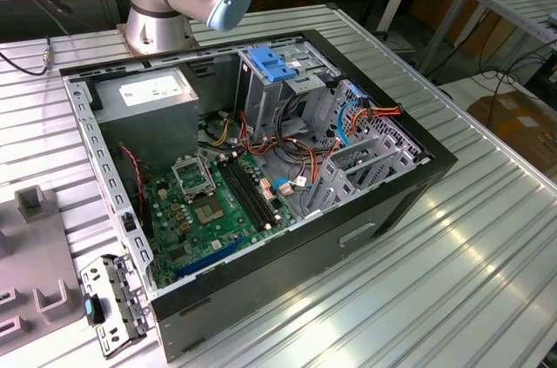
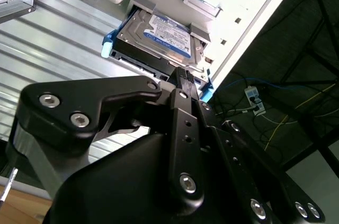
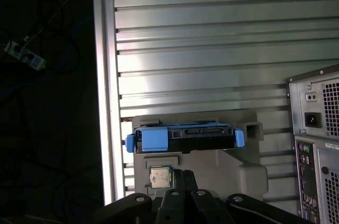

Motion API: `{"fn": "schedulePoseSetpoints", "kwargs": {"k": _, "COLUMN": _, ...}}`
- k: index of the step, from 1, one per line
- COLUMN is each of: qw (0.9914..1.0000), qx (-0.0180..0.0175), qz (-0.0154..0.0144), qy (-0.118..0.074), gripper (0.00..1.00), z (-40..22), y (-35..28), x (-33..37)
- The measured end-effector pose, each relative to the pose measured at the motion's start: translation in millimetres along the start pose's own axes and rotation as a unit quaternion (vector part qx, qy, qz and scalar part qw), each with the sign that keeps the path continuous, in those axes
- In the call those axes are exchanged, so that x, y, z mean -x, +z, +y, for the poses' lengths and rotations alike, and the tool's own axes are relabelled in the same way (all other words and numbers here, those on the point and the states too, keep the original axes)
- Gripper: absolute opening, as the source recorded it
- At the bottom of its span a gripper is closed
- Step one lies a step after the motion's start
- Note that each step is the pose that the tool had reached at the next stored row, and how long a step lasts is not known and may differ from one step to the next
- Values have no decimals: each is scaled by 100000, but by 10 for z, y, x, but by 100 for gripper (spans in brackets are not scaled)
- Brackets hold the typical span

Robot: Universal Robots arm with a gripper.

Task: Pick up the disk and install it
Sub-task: 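Reach for the disk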

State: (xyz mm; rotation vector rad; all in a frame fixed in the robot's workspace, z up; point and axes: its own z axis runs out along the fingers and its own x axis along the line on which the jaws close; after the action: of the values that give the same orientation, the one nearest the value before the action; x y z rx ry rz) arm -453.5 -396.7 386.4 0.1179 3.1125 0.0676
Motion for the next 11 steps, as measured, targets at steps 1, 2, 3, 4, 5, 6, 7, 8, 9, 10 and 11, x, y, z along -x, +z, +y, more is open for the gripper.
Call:
{"fn": "schedulePoseSetpoints", "kwargs": {"k": 1, "qw": 100000, "qx": 1, "qz": 2, "qy": 1, "gripper": 11, "z": 0, "y": 0, "x": 0}}
{"fn": "schedulePoseSetpoints", "kwargs": {"k": 2, "qw": 100000, "qx": 0, "qz": 1, "qy": 2, "gripper": 11, "z": 0, "y": 0, "x": 0}}
{"fn": "schedulePoseSetpoints", "kwargs": {"k": 3, "qw": 100000, "qx": 0, "qz": 3, "qy": 3, "gripper": 11, "z": 0, "y": 0, "x": 0}}
{"fn": "schedulePoseSetpoints", "kwargs": {"k": 4, "qw": 100000, "qx": 1, "qz": -1, "qy": 4, "gripper": 11, "z": 0, "y": 0, "x": -1}}
{"fn": "schedulePoseSetpoints", "kwargs": {"k": 5, "qw": 100000, "qx": 1, "qz": 0, "qy": 7, "gripper": 11, "z": 0, "y": -1, "x": -30}}
{"fn": "schedulePoseSetpoints", "kwargs": {"k": 6, "qw": 100000, "qx": 2, "qz": -2, "qy": 1, "gripper": 11, "z": 0, "y": -2, "x": -100}}
{"fn": "schedulePoseSetpoints", "kwargs": {"k": 7, "qw": 100000, "qx": 3, "qz": -9, "qy": 7, "gripper": 11, "z": 1, "y": -3, "x": -168}}
{"fn": "schedulePoseSetpoints", "kwargs": {"k": 8, "qw": 100000, "qx": -3, "qz": 8, "qy": 6, "gripper": 11, "z": 4, "y": -3, "x": -188}}
{"fn": "schedulePoseSetpoints", "kwargs": {"k": 9, "qw": 100000, "qx": 2, "qz": -4, "qy": 3, "gripper": 11, "z": 8, "y": -1, "x": -189}}
{"fn": "schedulePoseSetpoints", "kwargs": {"k": 10, "qw": 100000, "qx": -3, "qz": 5, "qy": -2, "gripper": 11, "z": 17, "y": 3, "x": -190}}
{"fn": "schedulePoseSetpoints", "kwargs": {"k": 11, "qw": 100000, "qx": -3, "qz": 16, "qy": 6, "gripper": 11, "z": 39, "y": 9, "x": -188}}
